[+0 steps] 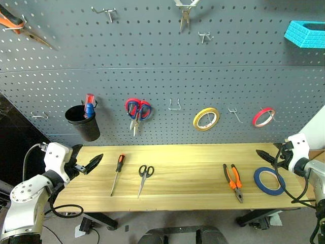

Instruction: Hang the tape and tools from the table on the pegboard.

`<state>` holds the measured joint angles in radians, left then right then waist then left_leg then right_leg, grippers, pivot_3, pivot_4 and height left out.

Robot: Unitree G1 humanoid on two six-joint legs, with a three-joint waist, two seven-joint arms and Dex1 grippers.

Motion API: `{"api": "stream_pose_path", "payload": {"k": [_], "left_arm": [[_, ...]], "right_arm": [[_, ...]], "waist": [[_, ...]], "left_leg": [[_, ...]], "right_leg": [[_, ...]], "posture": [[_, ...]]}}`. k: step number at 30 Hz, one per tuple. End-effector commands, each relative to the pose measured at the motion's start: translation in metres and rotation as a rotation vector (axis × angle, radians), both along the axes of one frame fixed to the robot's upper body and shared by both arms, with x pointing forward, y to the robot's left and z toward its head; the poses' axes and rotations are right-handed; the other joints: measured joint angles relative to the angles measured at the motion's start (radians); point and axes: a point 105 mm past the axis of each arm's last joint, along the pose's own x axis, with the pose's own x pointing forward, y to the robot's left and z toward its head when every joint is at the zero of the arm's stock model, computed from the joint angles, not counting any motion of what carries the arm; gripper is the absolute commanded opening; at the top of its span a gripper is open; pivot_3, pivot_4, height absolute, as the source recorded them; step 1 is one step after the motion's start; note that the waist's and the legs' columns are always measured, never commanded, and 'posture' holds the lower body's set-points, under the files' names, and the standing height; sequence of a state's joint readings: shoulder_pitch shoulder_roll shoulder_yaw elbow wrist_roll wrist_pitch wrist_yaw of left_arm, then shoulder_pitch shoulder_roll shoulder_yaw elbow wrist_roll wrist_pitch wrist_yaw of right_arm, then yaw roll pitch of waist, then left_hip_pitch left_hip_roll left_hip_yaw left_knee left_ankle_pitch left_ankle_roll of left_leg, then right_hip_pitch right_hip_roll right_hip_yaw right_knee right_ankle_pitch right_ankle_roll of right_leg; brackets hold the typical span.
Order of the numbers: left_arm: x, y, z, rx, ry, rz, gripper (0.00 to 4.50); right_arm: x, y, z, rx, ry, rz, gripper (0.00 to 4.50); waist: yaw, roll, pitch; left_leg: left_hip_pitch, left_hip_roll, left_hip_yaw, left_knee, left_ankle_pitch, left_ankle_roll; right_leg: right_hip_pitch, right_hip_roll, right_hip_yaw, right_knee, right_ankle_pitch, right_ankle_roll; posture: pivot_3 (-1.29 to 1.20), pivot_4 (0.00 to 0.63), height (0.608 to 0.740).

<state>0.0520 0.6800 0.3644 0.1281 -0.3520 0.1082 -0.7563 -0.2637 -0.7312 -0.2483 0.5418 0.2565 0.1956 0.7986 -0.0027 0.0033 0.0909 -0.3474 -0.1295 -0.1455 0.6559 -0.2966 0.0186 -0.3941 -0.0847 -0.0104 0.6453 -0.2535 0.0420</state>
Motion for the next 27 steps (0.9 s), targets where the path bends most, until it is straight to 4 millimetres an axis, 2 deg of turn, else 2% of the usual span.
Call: {"api": "stream_pose_path", "payload": {"k": [1,8,14,16,20,21,25,27], "left_arm": [[0.003,-0.005,0.010,0.003,-0.034,-0.020,4.47],[0.002,-0.023,0.012,-0.002,-0.025,-0.106,4.47],[-0.001,-0.048,-0.003,0.028,0.026,-0.207,4.47],[-0.001,-0.062,-0.008,0.040,0.035,-0.261,4.47],[0.002,-0.152,-0.024,-0.007,0.041,-0.539,4.47],[0.002,-0.161,-0.025,-0.012,0.039,-0.566,4.47],[0.005,-0.227,-0.042,-0.038,0.064,-0.731,4.47],[0.007,-0.253,-0.047,-0.046,0.065,-0.781,4.47]], "right_arm": [[0.003,0.006,0.010,-0.007,-0.047,0.022,4.50],[0.000,0.008,0.005,-0.023,-0.022,0.014,4.50],[-0.001,0.007,-0.007,-0.082,0.025,-0.045,4.50],[-0.003,0.011,-0.014,-0.099,0.063,-0.042,4.50],[-0.003,0.017,-0.031,-0.128,0.158,-0.066,4.50],[-0.003,0.018,-0.032,-0.127,0.164,-0.070,4.50],[-0.002,0.029,-0.032,-0.094,0.166,-0.051,4.50],[-0.004,0.030,-0.033,-0.093,0.167,-0.066,4.50]], "waist": [[0.000,0.000,0.002],[0.000,-0.002,0.026],[-0.001,-0.002,0.038],[-0.002,-0.002,0.044],[0.003,0.000,0.051],[0.003,-0.001,0.055],[-0.006,-0.004,0.064],[-0.011,-0.006,0.071]], "left_leg": [[0.000,0.000,0.000,0.000,0.000,0.000],[0.000,0.000,0.002,0.000,-0.001,0.001],[-0.002,0.001,0.003,0.000,-0.001,0.001],[-0.002,0.001,0.004,0.000,-0.001,0.001],[-0.013,0.000,0.006,0.004,0.001,-0.002],[-0.014,0.000,0.006,0.006,0.001,-0.002],[-0.015,0.000,0.008,0.007,0.001,-0.002],[-0.015,0.000,0.009,0.007,0.001,-0.002]], "right_leg": [[0.000,0.000,0.000,0.000,0.000,0.000],[0.000,-0.001,0.000,0.000,0.000,0.000],[-0.002,-0.001,0.001,0.000,0.000,0.000],[-0.003,-0.001,0.001,0.000,0.000,0.000],[-0.011,-0.002,0.001,0.000,0.002,0.000],[-0.012,-0.002,0.001,0.000,0.005,0.001],[-0.013,-0.002,0.002,0.000,0.006,0.002],[-0.013,-0.002,0.002,0.000,0.006,0.002]], "posture": [[-0.07,0.100,0.740],[-0.08,0.129,0.740],[-0.09,0.145,0.740],[-0.09,0.152,0.740],[-0.10,0.171,0.740],[-0.11,0.175,0.740],[-0.15,0.195,0.740],[-0.16,0.212,0.740]]}}
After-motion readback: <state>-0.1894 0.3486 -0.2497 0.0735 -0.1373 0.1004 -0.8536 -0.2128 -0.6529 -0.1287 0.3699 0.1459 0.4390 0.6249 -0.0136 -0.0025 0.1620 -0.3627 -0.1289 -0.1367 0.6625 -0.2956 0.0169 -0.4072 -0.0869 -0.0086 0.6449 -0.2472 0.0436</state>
